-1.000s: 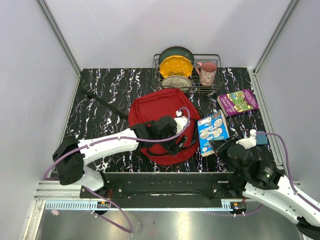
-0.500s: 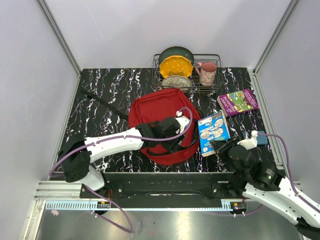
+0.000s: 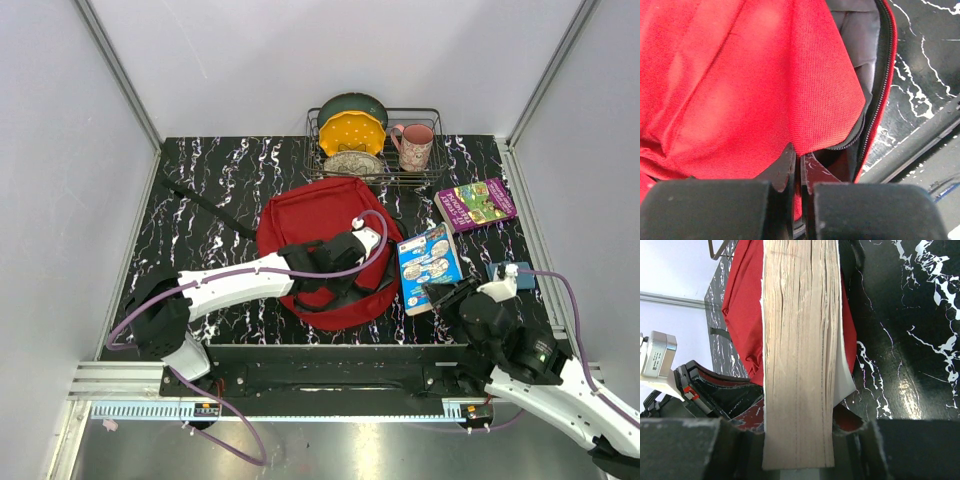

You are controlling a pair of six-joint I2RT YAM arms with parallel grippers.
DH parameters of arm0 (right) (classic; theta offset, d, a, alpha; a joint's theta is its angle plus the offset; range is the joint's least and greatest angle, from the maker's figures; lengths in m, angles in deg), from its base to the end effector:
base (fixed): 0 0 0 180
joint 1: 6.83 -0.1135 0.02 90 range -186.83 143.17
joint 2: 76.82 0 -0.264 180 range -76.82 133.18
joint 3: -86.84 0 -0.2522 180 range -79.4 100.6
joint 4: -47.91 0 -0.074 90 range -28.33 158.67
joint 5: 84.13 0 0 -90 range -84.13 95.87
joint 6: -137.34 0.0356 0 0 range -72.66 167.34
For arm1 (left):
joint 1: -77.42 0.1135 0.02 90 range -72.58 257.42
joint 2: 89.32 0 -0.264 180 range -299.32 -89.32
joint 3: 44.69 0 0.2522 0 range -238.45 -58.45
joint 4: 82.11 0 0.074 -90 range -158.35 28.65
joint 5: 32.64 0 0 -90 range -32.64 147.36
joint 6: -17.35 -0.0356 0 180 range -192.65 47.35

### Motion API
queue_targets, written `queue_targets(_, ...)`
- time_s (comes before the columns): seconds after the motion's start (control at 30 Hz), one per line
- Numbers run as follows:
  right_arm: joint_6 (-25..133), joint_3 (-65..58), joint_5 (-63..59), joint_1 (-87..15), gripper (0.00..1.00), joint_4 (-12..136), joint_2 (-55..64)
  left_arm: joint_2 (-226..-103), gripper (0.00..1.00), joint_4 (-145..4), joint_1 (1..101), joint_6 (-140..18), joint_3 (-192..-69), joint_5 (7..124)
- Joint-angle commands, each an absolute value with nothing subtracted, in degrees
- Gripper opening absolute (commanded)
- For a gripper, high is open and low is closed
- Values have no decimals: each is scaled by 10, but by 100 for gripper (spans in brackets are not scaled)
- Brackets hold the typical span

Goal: Pack the student bag
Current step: Place the book in the student bag.

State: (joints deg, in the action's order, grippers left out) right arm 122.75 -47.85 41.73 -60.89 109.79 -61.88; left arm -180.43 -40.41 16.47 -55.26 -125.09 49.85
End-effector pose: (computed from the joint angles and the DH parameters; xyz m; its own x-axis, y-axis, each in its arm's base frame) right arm 0.0581 0.0446 0.2553 -0.4286 0.7451 -0.5111 0.2054 0.6312 0.7479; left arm 0.1690 -0.2946 0.2440 -0.6146 0.4963 -0.6131 0.6751 0.7329 -0.0835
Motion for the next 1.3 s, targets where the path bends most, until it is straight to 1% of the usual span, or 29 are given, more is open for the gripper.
queue_targets(0.0,1242,-469,444,-609,0,1072,-634,-1773,0,-410,164,-536,-1274,440)
queue_targets(0.27,1263,-492,431,-609,0,1076,-652,-1718,0,-394,166,-521,-1288,355)
queue_targets(0.43,1224,-486,415,-609,0,1055,-671,-1669,0,-365,174,-507,-1320,288)
queue_targets(0.63,1217,-490,381,-609,0,1017,-709,-1622,0,-361,180,-501,-1359,249)
queue_targets(0.77,1234,-488,341,-609,0,1007,-707,-1606,0,-372,180,-499,-1369,263)
queue_targets(0.87,1269,-512,291,-609,0,954,-700,-1611,0,-373,181,-495,-1369,272)
queue_targets(1.0,1292,-556,199,-609,0,816,-676,-1634,0,-370,181,-487,-1369,289)
queue_targets(1.1,1302,-576,143,-609,0,761,-632,-1644,0,-367,181,-479,-1367,293)
queue_targets(1.27,1307,-596,88,-610,0,715,-558,-1651,0,-351,182,-466,-1371,294)
